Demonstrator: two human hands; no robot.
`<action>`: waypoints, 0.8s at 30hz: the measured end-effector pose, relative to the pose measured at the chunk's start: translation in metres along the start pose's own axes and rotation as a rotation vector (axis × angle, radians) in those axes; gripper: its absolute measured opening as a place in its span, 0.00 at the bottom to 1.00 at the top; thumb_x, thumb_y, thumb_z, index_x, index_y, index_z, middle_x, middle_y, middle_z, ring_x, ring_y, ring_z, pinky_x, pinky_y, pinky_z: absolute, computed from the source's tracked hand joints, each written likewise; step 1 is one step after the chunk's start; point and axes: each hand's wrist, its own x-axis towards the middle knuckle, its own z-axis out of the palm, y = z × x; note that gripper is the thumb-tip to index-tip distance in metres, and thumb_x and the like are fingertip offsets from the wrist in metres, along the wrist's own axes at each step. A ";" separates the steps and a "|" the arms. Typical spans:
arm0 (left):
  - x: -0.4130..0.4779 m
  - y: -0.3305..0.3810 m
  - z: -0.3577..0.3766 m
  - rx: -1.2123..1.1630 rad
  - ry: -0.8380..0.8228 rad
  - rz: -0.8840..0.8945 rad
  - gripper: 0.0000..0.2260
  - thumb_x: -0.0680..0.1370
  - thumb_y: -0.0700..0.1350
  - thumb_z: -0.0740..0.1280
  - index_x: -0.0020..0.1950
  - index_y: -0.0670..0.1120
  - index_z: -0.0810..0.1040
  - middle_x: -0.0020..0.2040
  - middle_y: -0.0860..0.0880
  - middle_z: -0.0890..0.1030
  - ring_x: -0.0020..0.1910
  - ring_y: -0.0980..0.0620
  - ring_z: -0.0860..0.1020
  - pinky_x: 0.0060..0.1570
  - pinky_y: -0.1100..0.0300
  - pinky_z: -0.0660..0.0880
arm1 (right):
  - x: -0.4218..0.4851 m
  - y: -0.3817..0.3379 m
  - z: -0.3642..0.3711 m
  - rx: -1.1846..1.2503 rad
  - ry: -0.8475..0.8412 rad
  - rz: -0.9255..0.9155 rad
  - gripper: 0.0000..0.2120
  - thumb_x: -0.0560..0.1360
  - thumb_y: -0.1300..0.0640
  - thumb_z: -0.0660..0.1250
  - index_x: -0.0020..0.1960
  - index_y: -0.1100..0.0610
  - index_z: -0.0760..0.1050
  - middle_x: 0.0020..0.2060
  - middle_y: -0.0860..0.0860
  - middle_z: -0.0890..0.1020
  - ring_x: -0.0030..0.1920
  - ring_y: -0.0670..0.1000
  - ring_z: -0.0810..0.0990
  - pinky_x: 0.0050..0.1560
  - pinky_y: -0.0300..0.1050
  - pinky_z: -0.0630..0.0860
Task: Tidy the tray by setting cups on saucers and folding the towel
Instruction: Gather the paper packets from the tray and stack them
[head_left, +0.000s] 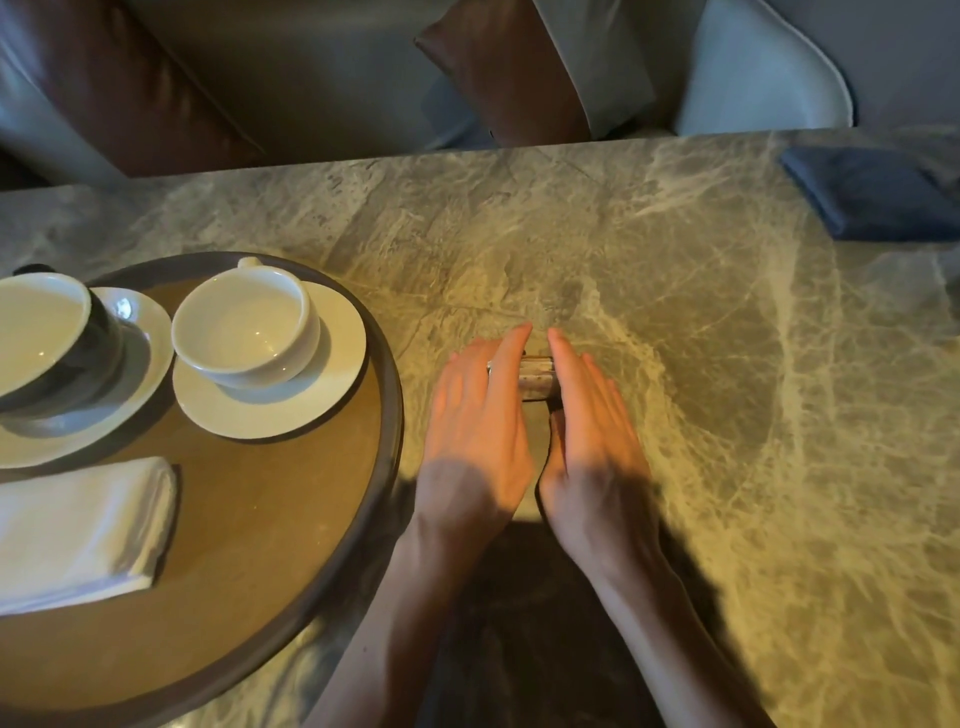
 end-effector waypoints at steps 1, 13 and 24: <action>0.000 -0.001 0.001 0.015 -0.010 -0.003 0.25 0.79 0.37 0.59 0.77 0.43 0.61 0.70 0.43 0.71 0.70 0.44 0.68 0.70 0.45 0.64 | 0.000 0.001 0.000 0.015 -0.004 0.002 0.37 0.72 0.77 0.62 0.77 0.59 0.60 0.75 0.53 0.67 0.77 0.54 0.63 0.72 0.57 0.66; -0.001 -0.001 0.000 0.022 -0.010 -0.011 0.26 0.75 0.30 0.64 0.72 0.43 0.68 0.58 0.44 0.76 0.58 0.44 0.72 0.64 0.44 0.68 | 0.006 -0.001 -0.002 0.129 0.117 0.012 0.24 0.79 0.70 0.63 0.73 0.58 0.70 0.69 0.51 0.76 0.69 0.49 0.74 0.67 0.50 0.73; 0.005 0.009 -0.036 -0.098 -0.264 -0.136 0.22 0.70 0.28 0.63 0.63 0.41 0.73 0.55 0.42 0.75 0.54 0.43 0.73 0.56 0.51 0.70 | 0.022 -0.013 -0.040 0.371 -0.200 0.441 0.15 0.75 0.66 0.70 0.60 0.60 0.80 0.53 0.54 0.85 0.53 0.52 0.83 0.59 0.49 0.77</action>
